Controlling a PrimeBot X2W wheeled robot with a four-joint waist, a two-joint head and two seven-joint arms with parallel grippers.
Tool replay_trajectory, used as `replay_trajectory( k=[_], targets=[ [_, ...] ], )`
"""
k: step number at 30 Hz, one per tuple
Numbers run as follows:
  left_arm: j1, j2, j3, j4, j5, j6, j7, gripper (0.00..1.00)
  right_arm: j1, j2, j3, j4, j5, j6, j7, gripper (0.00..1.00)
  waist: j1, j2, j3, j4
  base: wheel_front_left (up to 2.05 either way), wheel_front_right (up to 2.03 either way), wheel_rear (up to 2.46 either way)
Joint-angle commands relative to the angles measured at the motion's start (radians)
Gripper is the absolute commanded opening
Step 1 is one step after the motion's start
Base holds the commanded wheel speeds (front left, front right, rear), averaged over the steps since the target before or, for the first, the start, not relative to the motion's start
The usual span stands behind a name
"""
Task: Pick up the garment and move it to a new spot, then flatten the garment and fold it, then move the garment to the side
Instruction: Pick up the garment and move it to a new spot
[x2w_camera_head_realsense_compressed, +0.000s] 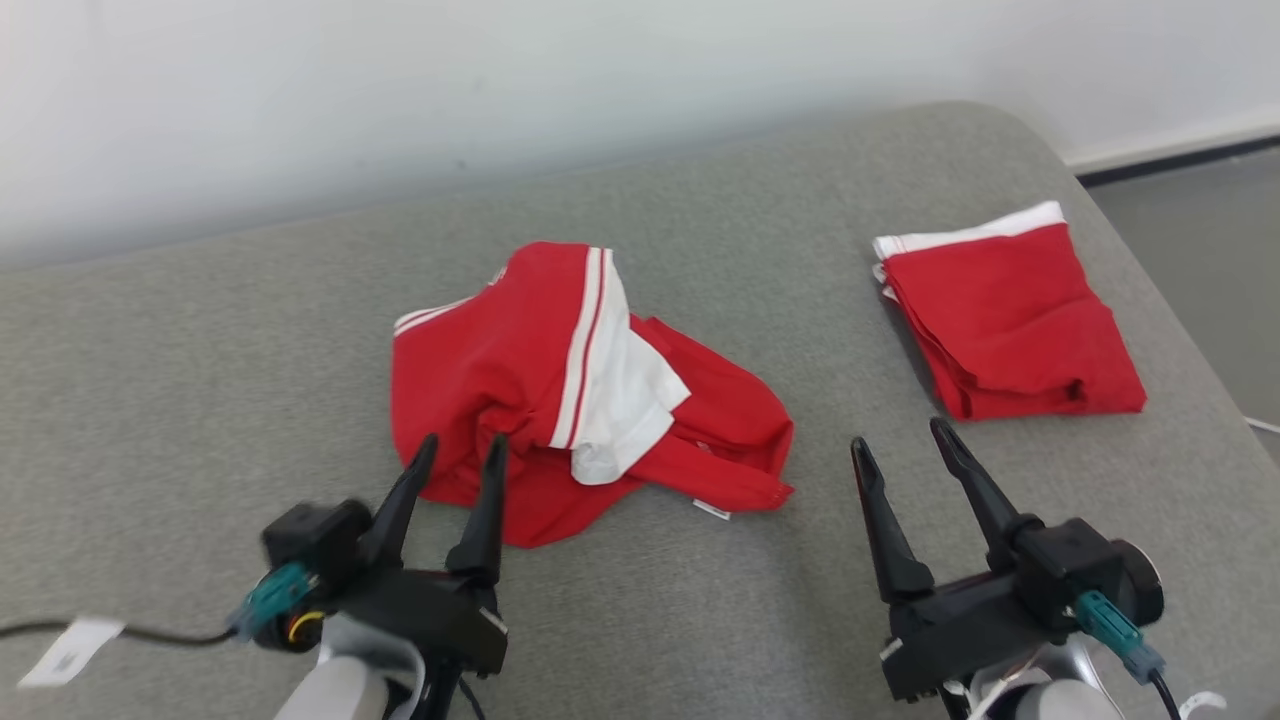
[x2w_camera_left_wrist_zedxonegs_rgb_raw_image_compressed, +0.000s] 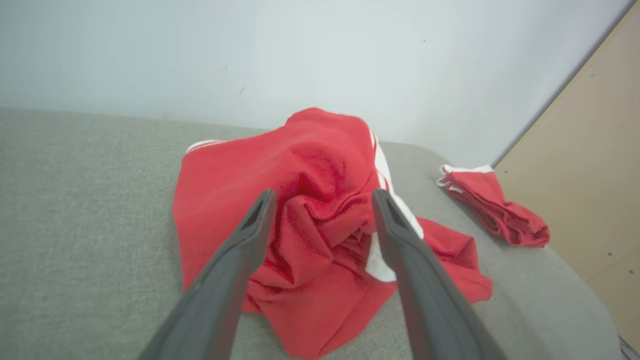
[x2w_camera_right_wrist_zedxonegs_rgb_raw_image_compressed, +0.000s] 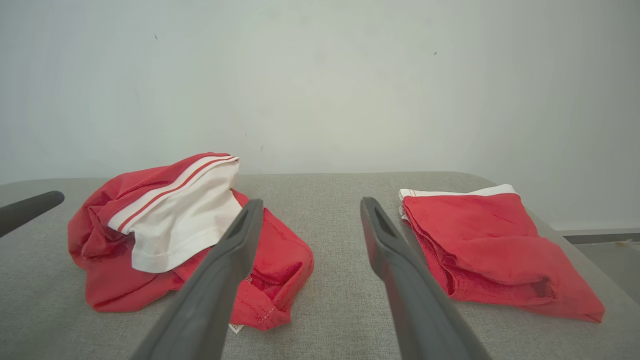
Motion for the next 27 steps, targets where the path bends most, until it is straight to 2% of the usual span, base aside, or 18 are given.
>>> replay_trajectory(
  k=[1, 3, 6, 11, 14, 17, 27],
  targets=[
    [0.046, 0.004, 0.029, -0.040, -0.007, -0.011, -0.025, 1.00, 0.022, -0.005, -0.013, 0.005, -0.004, -0.002, -0.007, 1.00, -0.0001, -0.0001, -0.048, 0.060, 0.00, 0.00, 0.00],
    [0.097, 0.017, 0.080, -0.091, 0.025, 0.001, -0.038, 1.00, 0.034, -0.006, -0.033, 0.006, -0.005, -0.002, -0.012, 1.00, -0.0001, -0.0001, -0.057, 0.088, 0.00, 0.00, 0.00],
    [0.187, -0.012, 0.195, -0.206, 0.085, 0.006, -0.038, 1.00, 0.060, -0.004, -0.073, 0.013, -0.002, -0.002, -0.027, 1.00, -0.0001, -0.0001, -0.071, 0.134, 0.00, 0.00, 0.00],
    [0.345, -0.075, 0.375, -0.331, 0.224, -0.009, -0.039, 1.00, 0.090, -0.002, -0.111, 0.034, 0.003, -0.002, -0.045, 1.00, -0.0001, -0.0001, -0.098, 0.198, 0.00, 0.00, 0.00],
    [0.418, -0.110, 0.450, -0.364, 0.287, -0.039, -0.039, 1.00, 0.098, -0.008, -0.122, 0.044, 0.001, -0.002, -0.063, 1.00, -0.0001, -0.0001, -0.111, 0.226, 0.00, 0.00, 0.00],
    [0.468, -0.131, 0.491, -0.373, 0.336, -0.069, -0.039, 1.00, 0.115, -0.007, -0.122, 0.064, 0.000, -0.002, -0.082, 1.00, -0.0001, -0.0001, -0.119, 0.245, 0.00, 0.00, 0.00],
    [0.541, -0.148, 0.491, -0.343, 0.426, -0.109, -0.039, 1.00, 0.129, -0.012, -0.114, 0.161, -0.019, -0.002, -0.116, 1.00, -0.0001, -0.0001, -0.139, 0.254, 0.00, 0.00, 0.00]
  ],
)
